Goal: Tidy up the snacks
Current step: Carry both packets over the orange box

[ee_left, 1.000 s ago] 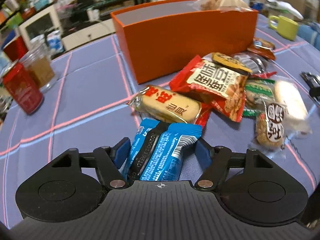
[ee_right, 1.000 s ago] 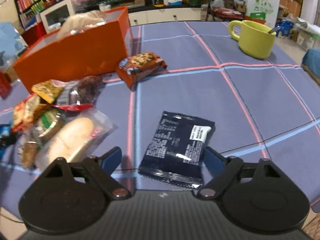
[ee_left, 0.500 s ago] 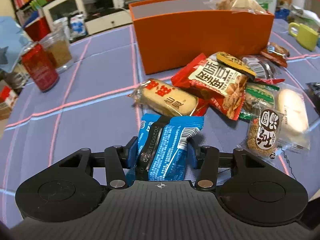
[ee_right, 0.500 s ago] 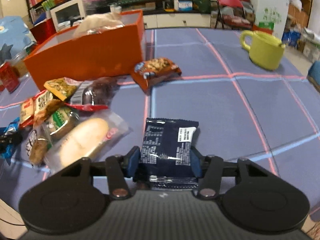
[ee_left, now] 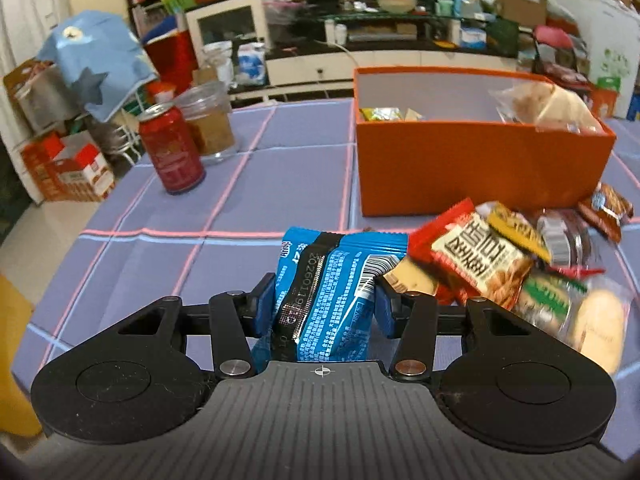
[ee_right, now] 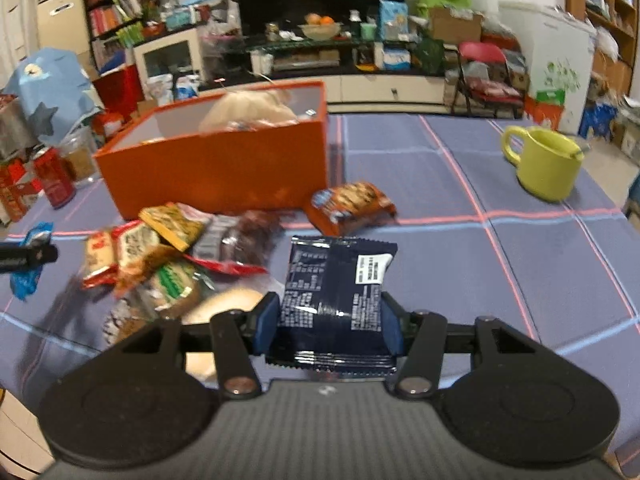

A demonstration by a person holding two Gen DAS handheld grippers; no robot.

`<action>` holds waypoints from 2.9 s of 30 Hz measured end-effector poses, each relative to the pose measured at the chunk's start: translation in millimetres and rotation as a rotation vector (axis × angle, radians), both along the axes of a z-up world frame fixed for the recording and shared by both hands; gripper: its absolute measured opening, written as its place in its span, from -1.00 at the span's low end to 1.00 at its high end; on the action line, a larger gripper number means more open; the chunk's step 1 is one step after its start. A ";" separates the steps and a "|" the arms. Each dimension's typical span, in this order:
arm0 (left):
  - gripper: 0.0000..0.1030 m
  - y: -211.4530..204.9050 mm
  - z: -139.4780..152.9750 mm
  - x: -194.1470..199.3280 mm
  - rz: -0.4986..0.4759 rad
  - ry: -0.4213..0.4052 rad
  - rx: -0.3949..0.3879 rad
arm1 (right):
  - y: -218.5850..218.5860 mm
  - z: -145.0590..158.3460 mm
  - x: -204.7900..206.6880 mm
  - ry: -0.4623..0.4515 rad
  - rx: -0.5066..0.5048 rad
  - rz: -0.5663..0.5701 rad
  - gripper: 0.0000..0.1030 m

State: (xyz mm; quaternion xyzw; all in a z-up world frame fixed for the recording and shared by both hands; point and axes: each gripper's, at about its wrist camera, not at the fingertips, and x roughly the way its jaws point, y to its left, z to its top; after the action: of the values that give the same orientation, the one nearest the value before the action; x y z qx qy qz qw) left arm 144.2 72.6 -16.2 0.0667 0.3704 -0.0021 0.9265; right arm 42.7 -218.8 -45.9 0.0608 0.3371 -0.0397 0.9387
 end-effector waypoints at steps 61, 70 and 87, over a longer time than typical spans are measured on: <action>-0.60 -69.7 33.4 157.9 0.017 -0.079 -0.100 | 73.4 67.9 185.9 -0.218 -0.008 0.165 0.10; -0.60 -71.9 33.0 157.2 0.004 -0.084 -0.097 | 77.0 64.7 182.1 -0.210 -0.075 0.165 0.10; -0.60 -69.6 25.9 161.7 -0.003 -0.085 -0.085 | 90.4 54.1 185.6 -0.240 -0.187 0.198 0.09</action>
State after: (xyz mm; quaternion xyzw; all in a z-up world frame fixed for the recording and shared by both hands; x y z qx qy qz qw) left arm 305.9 3.0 9.6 0.0277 0.3302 -0.0162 0.9434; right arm 228.3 -128.4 8.2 -0.0558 0.2220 0.0293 0.9730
